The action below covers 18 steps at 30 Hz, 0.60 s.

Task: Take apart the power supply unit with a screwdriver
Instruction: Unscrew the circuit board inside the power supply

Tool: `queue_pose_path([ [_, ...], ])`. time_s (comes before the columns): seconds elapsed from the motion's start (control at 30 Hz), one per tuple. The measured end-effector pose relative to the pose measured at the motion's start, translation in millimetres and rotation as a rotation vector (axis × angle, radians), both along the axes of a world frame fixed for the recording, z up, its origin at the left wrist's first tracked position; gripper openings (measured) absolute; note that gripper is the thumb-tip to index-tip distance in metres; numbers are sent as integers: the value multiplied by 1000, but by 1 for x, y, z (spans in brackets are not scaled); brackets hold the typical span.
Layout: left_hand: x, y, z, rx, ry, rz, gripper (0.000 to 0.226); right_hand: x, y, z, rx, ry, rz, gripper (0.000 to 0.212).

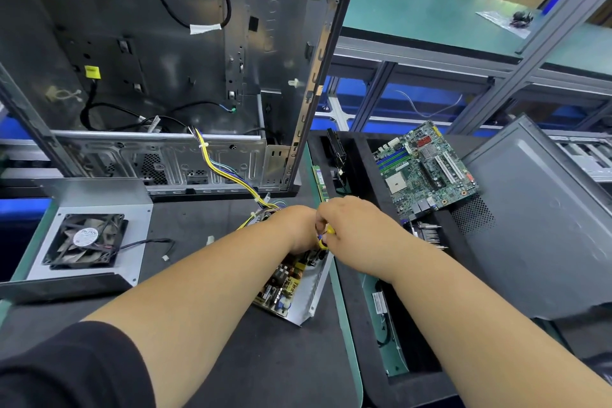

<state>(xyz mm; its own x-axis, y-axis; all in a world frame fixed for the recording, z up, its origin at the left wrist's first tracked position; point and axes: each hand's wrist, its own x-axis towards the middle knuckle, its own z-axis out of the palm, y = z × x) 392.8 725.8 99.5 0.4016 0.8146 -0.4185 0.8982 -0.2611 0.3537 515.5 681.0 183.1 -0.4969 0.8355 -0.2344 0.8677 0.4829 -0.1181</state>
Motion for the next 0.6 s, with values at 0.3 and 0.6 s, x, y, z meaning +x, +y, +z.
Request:
queue_pose_path([
  [0.3,2,2,-4,-8,-41,31,20,2,5,-17,35,40,-235,24],
  [0.6,1,1,0,-12,-3,-38,13,1,-6,-11,92,8,-15,21],
])
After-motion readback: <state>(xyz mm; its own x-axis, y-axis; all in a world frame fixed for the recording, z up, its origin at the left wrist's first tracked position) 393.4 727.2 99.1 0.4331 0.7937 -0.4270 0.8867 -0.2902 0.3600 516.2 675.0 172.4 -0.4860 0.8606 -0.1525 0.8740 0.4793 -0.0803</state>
